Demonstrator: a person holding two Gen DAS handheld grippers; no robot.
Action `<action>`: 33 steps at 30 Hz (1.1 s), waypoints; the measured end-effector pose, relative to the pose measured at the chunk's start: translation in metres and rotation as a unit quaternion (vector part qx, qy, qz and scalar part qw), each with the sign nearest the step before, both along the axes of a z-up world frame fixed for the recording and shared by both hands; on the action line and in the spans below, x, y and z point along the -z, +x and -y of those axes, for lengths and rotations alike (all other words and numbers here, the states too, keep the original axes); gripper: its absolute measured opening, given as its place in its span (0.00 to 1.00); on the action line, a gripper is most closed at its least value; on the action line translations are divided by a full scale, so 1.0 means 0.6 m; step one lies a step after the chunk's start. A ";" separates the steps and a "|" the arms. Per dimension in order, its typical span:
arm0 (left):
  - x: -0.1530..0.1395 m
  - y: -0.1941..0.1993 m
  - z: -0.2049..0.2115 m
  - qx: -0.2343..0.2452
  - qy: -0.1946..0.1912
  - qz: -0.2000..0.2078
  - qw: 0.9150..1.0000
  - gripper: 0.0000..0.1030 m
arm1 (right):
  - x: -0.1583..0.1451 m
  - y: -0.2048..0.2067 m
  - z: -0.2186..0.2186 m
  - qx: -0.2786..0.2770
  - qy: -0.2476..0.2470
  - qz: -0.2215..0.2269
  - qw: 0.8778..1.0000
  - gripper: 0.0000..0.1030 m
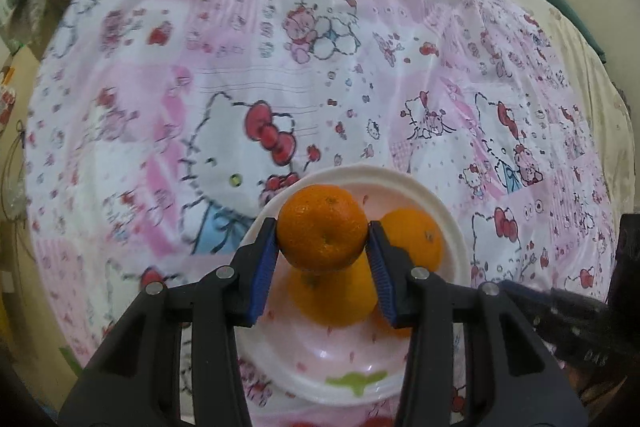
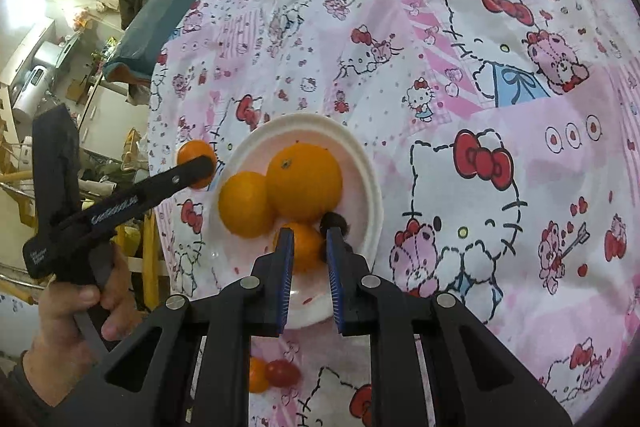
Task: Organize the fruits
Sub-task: 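Carry the tangerine with the left tool while the right tool carries the berry over the plate, then lower the tangerine onto the plate and open the left tool while the right tool releases the berry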
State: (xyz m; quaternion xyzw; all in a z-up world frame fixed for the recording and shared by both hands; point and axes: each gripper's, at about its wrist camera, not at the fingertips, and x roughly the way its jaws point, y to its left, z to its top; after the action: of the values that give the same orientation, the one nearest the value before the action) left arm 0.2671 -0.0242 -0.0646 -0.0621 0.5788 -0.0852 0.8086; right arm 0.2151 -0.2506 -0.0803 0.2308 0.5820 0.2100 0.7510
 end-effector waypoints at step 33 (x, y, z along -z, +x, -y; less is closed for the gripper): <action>0.064 0.041 0.032 -0.022 0.004 -0.053 0.998 0.71 | 0.004 -0.011 0.074 0.046 -0.006 -0.006 0.999 0.60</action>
State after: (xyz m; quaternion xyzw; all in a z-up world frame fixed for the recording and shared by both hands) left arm 0.2918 -0.0433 -0.1030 -0.0761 0.6196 -0.0611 0.7788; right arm 0.2087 -0.2947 -0.0827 0.2540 0.5763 0.1706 0.7578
